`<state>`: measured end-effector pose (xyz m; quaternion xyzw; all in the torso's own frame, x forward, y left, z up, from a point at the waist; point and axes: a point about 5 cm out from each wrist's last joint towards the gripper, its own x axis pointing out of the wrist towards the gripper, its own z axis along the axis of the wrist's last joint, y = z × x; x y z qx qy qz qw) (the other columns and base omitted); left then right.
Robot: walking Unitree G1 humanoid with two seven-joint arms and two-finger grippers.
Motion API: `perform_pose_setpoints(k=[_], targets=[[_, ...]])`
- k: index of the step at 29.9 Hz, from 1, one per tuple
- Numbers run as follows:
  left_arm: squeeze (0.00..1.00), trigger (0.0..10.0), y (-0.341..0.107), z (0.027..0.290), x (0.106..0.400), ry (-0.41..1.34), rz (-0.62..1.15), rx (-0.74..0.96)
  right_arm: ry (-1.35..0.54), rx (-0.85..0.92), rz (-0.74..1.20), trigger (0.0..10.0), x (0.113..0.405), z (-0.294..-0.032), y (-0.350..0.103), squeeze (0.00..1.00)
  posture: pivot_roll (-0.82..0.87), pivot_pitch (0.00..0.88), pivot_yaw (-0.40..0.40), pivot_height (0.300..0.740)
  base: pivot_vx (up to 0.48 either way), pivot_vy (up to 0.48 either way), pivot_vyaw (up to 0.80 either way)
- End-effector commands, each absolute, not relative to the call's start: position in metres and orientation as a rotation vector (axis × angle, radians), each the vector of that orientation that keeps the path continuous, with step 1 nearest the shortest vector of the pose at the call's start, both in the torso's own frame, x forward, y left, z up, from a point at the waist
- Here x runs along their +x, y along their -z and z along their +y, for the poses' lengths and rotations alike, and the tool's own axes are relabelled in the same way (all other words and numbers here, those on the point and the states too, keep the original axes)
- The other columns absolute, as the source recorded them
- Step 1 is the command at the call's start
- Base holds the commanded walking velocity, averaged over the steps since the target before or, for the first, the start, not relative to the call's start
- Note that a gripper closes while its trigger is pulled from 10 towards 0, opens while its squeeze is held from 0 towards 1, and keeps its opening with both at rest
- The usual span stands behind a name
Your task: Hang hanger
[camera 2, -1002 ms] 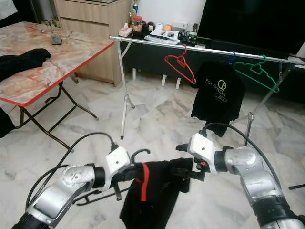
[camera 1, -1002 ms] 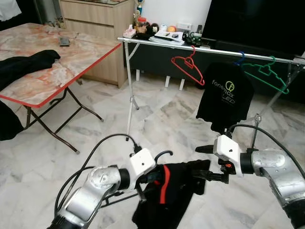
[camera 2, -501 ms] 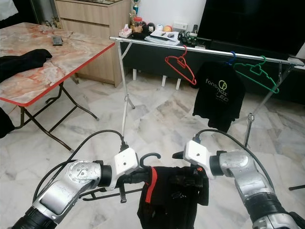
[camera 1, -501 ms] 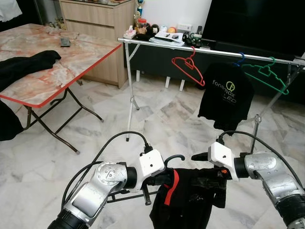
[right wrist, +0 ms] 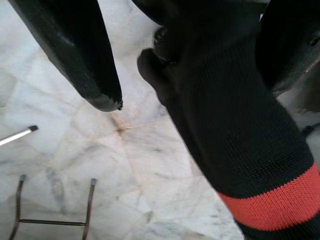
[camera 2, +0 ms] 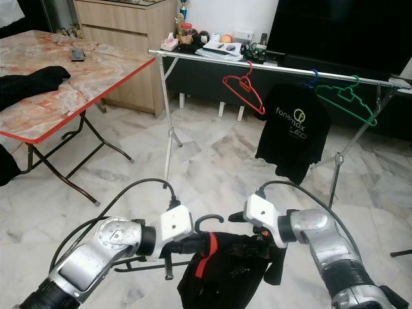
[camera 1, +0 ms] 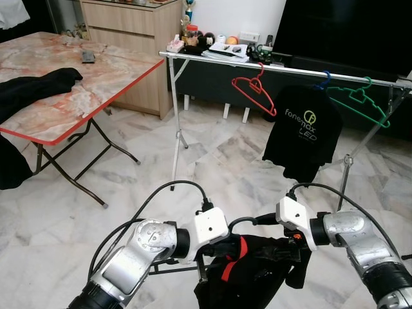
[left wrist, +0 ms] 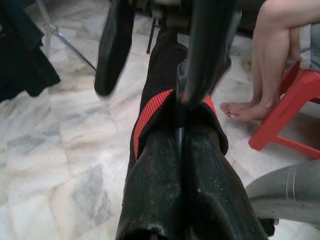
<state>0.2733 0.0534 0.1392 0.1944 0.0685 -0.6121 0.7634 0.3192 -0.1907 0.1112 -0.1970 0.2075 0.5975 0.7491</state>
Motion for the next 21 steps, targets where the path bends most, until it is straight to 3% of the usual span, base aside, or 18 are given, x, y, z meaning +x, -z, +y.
perform_pose_setpoints(k=[1, 7, 8, 9, 21], targets=[[0.00, 10.0, -0.1507, 0.0450, 0.2715, 1.373, 0.087, 0.440, -1.317, -0.444, 0.439, 10.0, 0.3215, -0.1915, -0.1163, 0.00, 0.11, 0.047, -0.080, 0.740, 0.000, 0.000, 0.00], [0.00, 10.0, -0.1501, 0.0424, 0.2701, 1.391, 0.086, 0.448, -1.333, -0.437, 0.466, 10.0, 0.3196, -0.1950, -0.1141, 0.00, 0.11, 0.048, -0.079, 0.740, 0.000, 0.000, 0.00], [0.00, 10.0, -0.1504, 0.0419, 0.2700, 1.393, 0.086, 0.448, -1.332, -0.437, 0.476, 3.8, 0.3192, -0.1958, -0.1128, 0.00, 0.11, 0.049, -0.079, 0.740, 0.000, 0.000, 0.00], [0.00, 10.0, -0.1505, 0.0417, 0.2701, 1.395, 0.086, 0.448, -1.333, -0.436, 0.481, 0.0, 0.3190, -0.1961, -0.1121, 0.00, 0.11, 0.049, -0.079, 0.740, 0.000, 0.000, 0.00], [0.00, 10.0, -0.1537, 0.0416, 0.2714, 1.402, 0.080, 0.458, -1.351, -0.419, 0.499, 0.0, 0.3177, -0.1947, -0.1083, 0.00, 0.11, 0.053, -0.077, 0.740, 0.000, 0.000, 0.00]])
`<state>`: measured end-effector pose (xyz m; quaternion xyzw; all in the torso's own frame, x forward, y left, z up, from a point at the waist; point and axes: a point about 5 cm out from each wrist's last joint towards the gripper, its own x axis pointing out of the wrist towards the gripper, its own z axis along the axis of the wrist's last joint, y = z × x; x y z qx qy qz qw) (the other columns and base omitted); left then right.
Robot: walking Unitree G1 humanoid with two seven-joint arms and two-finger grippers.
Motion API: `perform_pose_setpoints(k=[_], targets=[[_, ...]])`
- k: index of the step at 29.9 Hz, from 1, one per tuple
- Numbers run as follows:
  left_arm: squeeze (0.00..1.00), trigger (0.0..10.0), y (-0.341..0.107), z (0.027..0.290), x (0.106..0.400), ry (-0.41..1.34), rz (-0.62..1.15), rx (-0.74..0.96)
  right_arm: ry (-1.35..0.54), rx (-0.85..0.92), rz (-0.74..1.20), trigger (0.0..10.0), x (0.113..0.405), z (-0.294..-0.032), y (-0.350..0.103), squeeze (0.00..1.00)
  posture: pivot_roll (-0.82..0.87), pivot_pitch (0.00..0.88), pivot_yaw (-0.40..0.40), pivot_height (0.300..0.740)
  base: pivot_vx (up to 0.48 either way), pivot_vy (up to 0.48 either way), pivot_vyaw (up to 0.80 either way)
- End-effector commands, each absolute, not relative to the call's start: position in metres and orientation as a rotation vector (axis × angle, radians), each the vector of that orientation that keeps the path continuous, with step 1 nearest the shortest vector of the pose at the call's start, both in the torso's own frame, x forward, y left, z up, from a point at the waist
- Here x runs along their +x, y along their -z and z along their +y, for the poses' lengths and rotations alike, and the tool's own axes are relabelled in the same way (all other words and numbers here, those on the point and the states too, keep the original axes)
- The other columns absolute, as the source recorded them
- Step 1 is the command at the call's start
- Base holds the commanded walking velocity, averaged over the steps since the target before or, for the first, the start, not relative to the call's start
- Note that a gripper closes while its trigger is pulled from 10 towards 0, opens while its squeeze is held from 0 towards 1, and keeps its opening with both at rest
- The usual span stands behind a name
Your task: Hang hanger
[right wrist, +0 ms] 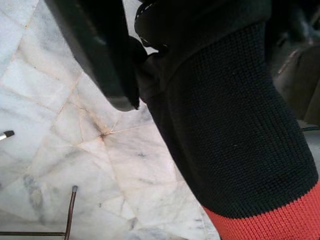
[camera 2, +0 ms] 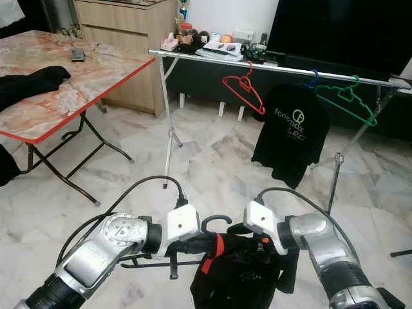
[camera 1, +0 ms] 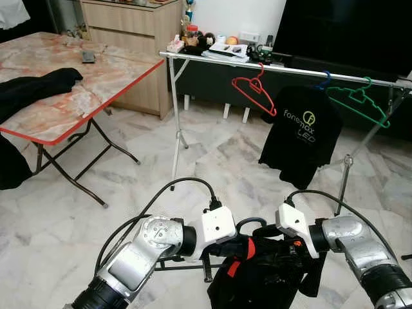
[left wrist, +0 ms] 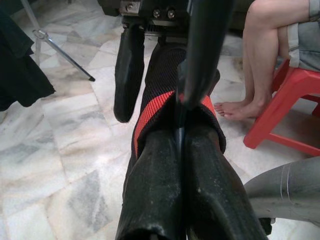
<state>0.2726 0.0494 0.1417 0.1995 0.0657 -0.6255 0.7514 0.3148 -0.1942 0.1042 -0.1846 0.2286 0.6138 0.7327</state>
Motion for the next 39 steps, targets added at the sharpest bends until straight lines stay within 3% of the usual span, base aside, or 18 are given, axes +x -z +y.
perform_pose_setpoints(k=[1, 32, 33, 34, 35, 39], targets=[[0.00, 10.0, -0.154, 0.042, 0.272, 1.402, 0.079, 0.458, -1.349, -0.419, 0.498, 0.0, 0.318, -0.195, -0.108, 0.00, 0.11, 0.054, -0.077, 0.740, 0.000, 0.000, 0.00], [0.00, 10.0, -0.144, 0.039, 0.264, 1.467, 0.116, 0.504, -1.394, -0.336, 0.481, 0.0, 0.313, -0.185, -0.102, 0.00, 0.11, 0.039, -0.073, 0.740, 0.000, 0.000, 0.00], [0.37, 10.0, -0.144, 0.039, 0.264, 1.470, 0.121, 0.502, -1.394, -0.336, 0.483, 0.0, 0.313, -0.185, -0.102, 0.00, 0.11, 0.039, -0.073, 0.740, 0.000, 0.000, 0.00], [0.37, 10.0, -0.144, 0.039, 0.264, 1.472, 0.124, 0.501, -1.394, -0.335, 0.483, 0.0, 0.313, -0.185, -0.102, 0.00, 0.11, 0.032, -0.071, 0.740, 0.000, 0.000, 0.00], [1.00, 10.0, -0.144, 0.039, 0.264, 1.474, 0.126, 0.499, -1.395, -0.335, 0.484, 0.0, 0.313, -0.184, -0.101, 0.00, 0.11, 0.032, -0.071, 0.740, 0.000, 0.000, 0.00], [1.00, 10.0, -0.143, 0.041, 0.263, 1.481, 0.134, 0.498, -1.400, -0.332, 0.485, 0.0, 0.311, -0.184, -0.100, 0.00, 0.10, 0.024, -0.068, 0.740, 0.000, 0.000, 0.00]])
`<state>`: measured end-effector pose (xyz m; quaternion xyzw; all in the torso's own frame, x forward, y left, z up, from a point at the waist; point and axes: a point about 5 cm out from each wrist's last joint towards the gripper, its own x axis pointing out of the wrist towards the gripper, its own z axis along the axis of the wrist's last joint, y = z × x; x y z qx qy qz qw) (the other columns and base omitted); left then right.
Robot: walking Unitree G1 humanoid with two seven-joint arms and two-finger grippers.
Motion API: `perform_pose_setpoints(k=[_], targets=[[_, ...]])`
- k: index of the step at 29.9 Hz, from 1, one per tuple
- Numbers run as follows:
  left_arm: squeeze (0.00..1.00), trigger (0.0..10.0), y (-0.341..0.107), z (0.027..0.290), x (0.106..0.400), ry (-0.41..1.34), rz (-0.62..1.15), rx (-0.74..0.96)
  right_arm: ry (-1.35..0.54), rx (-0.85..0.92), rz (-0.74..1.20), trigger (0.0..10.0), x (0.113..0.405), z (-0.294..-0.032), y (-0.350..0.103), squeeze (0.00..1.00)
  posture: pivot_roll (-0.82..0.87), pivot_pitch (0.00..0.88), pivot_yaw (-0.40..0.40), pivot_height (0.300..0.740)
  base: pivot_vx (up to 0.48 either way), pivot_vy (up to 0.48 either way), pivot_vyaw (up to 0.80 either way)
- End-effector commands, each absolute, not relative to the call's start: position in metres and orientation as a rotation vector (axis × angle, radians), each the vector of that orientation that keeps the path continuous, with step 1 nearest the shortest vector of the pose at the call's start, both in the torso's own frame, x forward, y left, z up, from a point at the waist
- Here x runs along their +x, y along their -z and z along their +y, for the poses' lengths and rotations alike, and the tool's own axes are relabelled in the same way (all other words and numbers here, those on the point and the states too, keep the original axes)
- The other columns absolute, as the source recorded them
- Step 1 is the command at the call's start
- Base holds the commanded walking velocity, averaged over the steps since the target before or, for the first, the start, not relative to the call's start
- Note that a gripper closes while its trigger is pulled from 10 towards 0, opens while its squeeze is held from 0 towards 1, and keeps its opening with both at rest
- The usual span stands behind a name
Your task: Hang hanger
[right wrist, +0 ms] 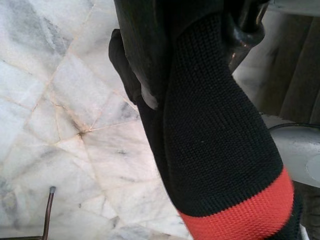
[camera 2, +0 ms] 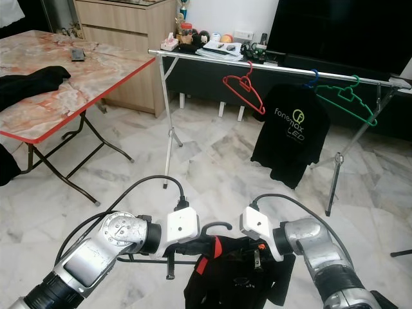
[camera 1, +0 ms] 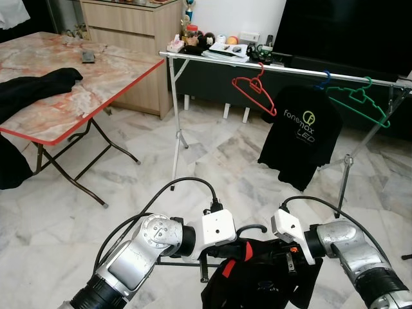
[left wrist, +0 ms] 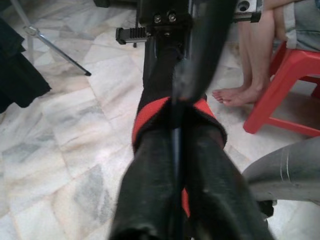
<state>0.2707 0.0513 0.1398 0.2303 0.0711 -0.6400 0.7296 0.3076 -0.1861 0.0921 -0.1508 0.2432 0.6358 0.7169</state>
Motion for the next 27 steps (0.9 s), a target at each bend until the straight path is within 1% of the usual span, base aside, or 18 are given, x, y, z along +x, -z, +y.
perform_pose_setpoints(k=[1, 6, 10, 16, 20, 24, 26, 27], targets=[[1.00, 10.0, -0.142, 0.043, 0.263, 1.486, 0.146, 0.498, -1.400, -0.333, 0.492, 0.0, 0.310, -0.184, -0.098, 0.00, 0.10, 0.021, -0.068, 0.740, 0.000, 0.000, 0.00], [1.00, 10.0, -0.134, 0.058, 0.263, 1.501, 0.232, 0.542, -1.393, -0.344, 0.525, 0.0, 0.307, -0.187, -0.091, 0.00, 0.10, 0.021, -0.069, 0.740, 0.000, 0.000, 0.00], [1.00, 10.0, -0.135, 0.069, 0.268, 1.456, 0.243, 0.541, -1.392, -0.344, 0.574, 0.0, 0.300, -0.190, -0.081, 0.00, 0.11, 0.030, -0.070, 0.740, 0.000, 0.000, 0.00], [1.00, 10.0, -0.133, 0.070, 0.268, 1.445, 0.247, 0.540, -1.405, -0.339, 0.610, 0.0, 0.293, -0.190, -0.072, 0.00, 0.11, 0.039, -0.073, 0.740, 0.000, 0.000, 0.00], [1.00, 10.0, -0.133, 0.076, 0.276, 1.372, 0.245, 0.584, -1.401, -0.332, 0.626, 0.0, 0.290, -0.193, -0.069, 0.00, 0.11, 0.042, -0.075, 0.740, 0.000, 0.000, 0.00], [1.00, 10.0, -0.130, 0.093, 0.288, 1.261, 0.267, 0.628, -1.385, -0.329, 0.634, 0.0, 0.289, -0.197, -0.068, 0.00, 0.11, 0.044, -0.075, 0.740, 0.000, 0.000, 0.00], [1.00, 10.0, -0.129, 0.097, 0.290, 1.235, 0.282, 0.627, -1.382, -0.330, 0.636, 0.0, 0.289, -0.198, -0.068, 0.00, 0.10, 0.050, -0.074, 0.740, 0.000, 0.000, 0.00], [0.80, 10.0, -0.126, 0.106, 0.293, 1.192, 0.310, 0.639, -1.377, -0.330, 0.639, 0.0, 0.288, -0.199, -0.067, 0.00, 0.10, 0.052, -0.074, 0.740, 0.000, 0.000, 0.00]])
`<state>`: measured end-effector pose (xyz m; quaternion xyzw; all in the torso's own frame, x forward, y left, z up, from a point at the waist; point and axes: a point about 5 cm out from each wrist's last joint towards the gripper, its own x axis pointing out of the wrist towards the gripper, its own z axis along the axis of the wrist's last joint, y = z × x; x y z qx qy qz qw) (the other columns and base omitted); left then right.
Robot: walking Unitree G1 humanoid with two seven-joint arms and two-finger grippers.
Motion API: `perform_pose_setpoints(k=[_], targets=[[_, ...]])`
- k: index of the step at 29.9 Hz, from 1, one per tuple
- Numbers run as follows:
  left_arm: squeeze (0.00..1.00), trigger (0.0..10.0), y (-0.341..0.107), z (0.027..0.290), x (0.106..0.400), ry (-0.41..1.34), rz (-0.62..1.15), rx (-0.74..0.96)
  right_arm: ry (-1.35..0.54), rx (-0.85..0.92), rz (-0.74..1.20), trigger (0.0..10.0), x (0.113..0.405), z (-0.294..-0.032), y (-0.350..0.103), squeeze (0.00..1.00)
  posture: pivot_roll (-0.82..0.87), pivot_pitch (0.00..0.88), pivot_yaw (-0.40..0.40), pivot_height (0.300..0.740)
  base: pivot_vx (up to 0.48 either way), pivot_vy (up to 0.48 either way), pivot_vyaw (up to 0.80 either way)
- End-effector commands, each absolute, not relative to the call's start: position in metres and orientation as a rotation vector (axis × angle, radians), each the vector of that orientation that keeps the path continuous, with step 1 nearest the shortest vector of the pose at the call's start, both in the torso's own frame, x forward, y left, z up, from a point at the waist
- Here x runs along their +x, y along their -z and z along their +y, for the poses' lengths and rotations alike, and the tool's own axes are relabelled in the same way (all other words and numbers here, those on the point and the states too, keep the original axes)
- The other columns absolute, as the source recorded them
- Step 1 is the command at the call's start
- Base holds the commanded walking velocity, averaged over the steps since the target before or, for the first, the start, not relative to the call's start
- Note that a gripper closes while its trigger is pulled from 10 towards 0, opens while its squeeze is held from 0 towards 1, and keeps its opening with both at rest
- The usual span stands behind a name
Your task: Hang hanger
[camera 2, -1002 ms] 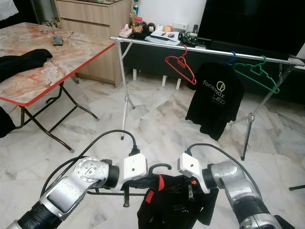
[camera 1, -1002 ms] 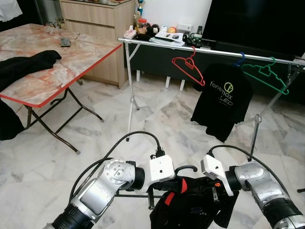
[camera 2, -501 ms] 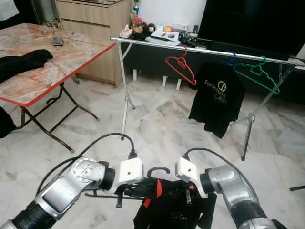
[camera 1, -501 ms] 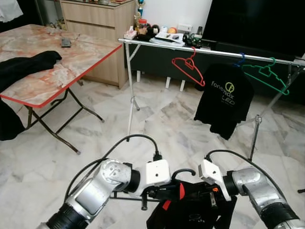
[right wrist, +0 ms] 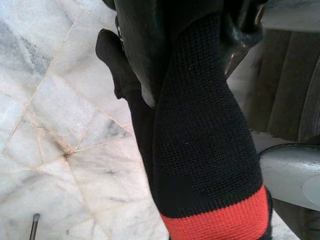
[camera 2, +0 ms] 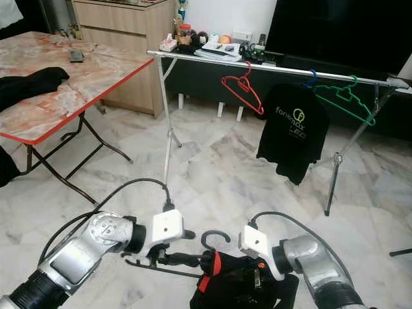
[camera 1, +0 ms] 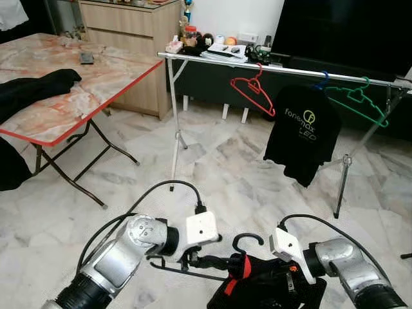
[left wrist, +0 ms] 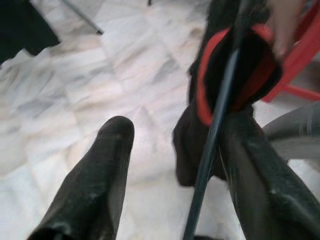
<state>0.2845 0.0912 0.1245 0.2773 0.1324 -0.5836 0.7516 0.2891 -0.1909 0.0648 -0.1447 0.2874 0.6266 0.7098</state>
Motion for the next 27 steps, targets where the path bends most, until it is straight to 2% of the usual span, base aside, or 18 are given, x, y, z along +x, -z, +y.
perform_pose_setpoints(k=[1, 2, 4, 12, 17, 19, 23, 24, 27], targets=[[0.21, 10.0, -0.123, 0.114, 0.294, 1.160, 0.339, 0.647, -1.372, -0.329, 0.642, 0.0, 0.287, -0.200, -0.066, 0.00, 0.10, 0.053, -0.075, 0.740, 0.000, 0.000, 0.00], [0.21, 10.0, -0.123, 0.114, 0.294, 1.160, 0.339, 0.647, -1.372, -0.329, 0.642, 0.0, 0.287, -0.200, -0.066, 0.00, 0.10, 0.053, -0.075, 0.740, 0.000, 0.000, 0.00], [0.00, 10.0, -0.117, 0.136, 0.295, 1.083, 0.379, 0.661, -1.358, -0.341, 0.668, 0.0, 0.285, -0.203, -0.062, 0.00, 0.11, 0.059, -0.076, 0.740, 0.000, 0.000, 0.00], [0.00, 10.0, -0.130, 0.153, 0.296, 1.008, 0.325, 0.540, -1.315, -0.366, 0.713, 0.0, 0.282, -0.209, -0.055, 0.00, 0.11, 0.066, -0.080, 0.740, 0.000, 0.000, 0.00], [0.00, 10.0, -0.135, 0.169, 0.297, 0.924, 0.312, 0.516, -1.202, -0.372, 0.678, 0.0, 0.290, -0.210, -0.055, 0.00, 0.11, 0.068, -0.080, 0.740, 0.000, 0.000, 0.00], [0.00, 10.0, -0.139, 0.184, 0.298, 0.814, 0.270, 0.496, -0.962, -0.393, 0.615, 0.0, 0.307, -0.216, -0.059, 0.00, 0.11, 0.070, -0.079, 0.740, 0.000, 0.000, 0.00], [0.00, 10.0, -0.141, 0.190, 0.301, 0.721, 0.225, 0.491, -0.819, -0.363, 0.582, 0.0, 0.318, -0.220, -0.064, 0.00, 0.12, 0.074, -0.077, 0.740, 0.000, 0.000, 0.00], [0.00, 10.0, -0.138, 0.193, 0.305, 0.624, 0.209, 0.478, -0.753, -0.326, 0.545, 0.0, 0.325, -0.219, -0.070, 0.00, 0.12, 0.074, -0.076, 0.740, 0.000, 0.000, 0.00], [0.00, 10.0, -0.129, 0.191, 0.304, 0.539, 0.194, 0.440, -0.638, -0.293, 0.499, 0.0, 0.336, -0.218, -0.079, 0.00, 0.12, 0.076, -0.074, 0.740, 0.000, 0.000, 0.00]])
